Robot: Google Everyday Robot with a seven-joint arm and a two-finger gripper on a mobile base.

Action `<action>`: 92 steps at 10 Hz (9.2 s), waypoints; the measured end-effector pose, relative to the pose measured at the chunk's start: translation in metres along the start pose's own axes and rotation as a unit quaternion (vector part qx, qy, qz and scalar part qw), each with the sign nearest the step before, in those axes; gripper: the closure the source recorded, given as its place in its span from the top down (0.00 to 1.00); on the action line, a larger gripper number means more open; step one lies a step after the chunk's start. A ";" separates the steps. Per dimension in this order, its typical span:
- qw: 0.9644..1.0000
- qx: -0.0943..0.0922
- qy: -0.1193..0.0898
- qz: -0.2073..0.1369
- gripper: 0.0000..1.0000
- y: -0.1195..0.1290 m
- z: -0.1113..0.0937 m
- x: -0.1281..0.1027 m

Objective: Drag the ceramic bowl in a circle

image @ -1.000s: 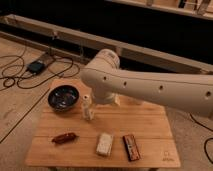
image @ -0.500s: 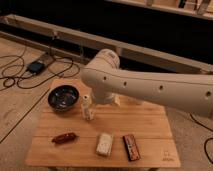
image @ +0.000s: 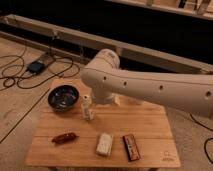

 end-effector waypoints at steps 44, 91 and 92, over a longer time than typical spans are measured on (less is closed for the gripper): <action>0.986 0.089 -0.027 -0.137 0.15 -0.134 0.236 0.197; 0.997 -0.053 -0.009 -0.055 0.00 -0.076 0.183 0.262; 0.997 -0.045 -0.005 -0.068 0.00 -0.096 0.182 0.266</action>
